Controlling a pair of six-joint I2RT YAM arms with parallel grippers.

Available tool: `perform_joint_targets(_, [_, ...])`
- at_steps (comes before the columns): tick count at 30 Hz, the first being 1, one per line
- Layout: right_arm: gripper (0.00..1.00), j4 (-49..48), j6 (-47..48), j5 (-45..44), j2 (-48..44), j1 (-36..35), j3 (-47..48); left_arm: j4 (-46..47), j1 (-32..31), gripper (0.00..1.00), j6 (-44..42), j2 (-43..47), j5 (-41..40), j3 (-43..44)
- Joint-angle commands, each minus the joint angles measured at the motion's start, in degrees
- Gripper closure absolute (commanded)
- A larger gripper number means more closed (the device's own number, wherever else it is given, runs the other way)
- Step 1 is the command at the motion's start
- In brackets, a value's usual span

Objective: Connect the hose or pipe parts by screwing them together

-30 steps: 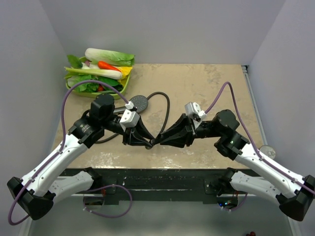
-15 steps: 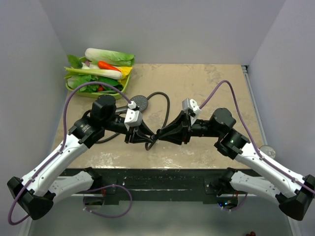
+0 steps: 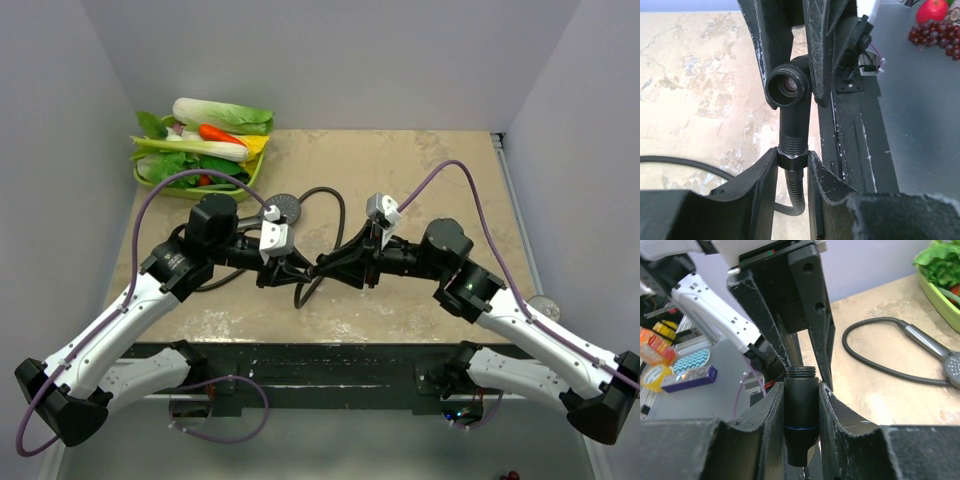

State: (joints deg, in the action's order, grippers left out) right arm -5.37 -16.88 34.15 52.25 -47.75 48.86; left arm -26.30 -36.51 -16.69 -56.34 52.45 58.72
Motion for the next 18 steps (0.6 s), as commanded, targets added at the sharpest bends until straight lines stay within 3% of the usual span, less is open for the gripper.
perform_joint_targets(1, [1.0,1.7,-4.6,-3.7,-0.1,-2.4,-0.2,8.5,-0.1,1.0,-0.6,0.2,-8.2,1.3])
perform_joint_targets(18, [1.0,-0.1,-19.2,-14.4,-0.1,-3.7,-2.4,10.0,-0.1,1.0,-1.8,0.3,-18.5,-0.4])
